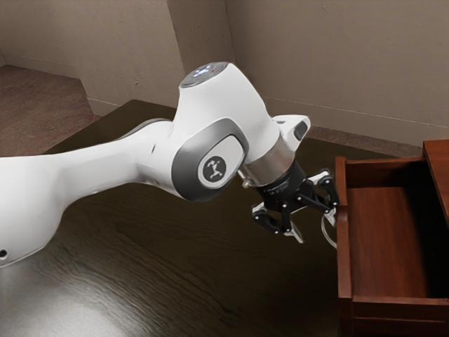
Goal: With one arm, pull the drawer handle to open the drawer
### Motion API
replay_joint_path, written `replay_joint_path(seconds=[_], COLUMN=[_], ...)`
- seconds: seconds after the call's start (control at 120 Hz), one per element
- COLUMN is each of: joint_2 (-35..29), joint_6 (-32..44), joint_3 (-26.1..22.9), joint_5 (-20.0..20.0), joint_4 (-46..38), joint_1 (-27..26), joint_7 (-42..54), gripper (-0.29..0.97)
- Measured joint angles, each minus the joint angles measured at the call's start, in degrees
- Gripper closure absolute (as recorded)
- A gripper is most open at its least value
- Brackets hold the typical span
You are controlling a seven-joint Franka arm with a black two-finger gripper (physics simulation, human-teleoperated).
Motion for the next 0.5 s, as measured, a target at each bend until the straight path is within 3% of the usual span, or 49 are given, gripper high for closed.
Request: replay_joint_path(seconds=[0.5], joint_2=[-3.6], joint_6=[0.0], joint_3=[0.6], joint_5=[0.9], joint_4=[-4.8], joint_1=[0.4], joint_7=[-0.4], gripper=[0.34])
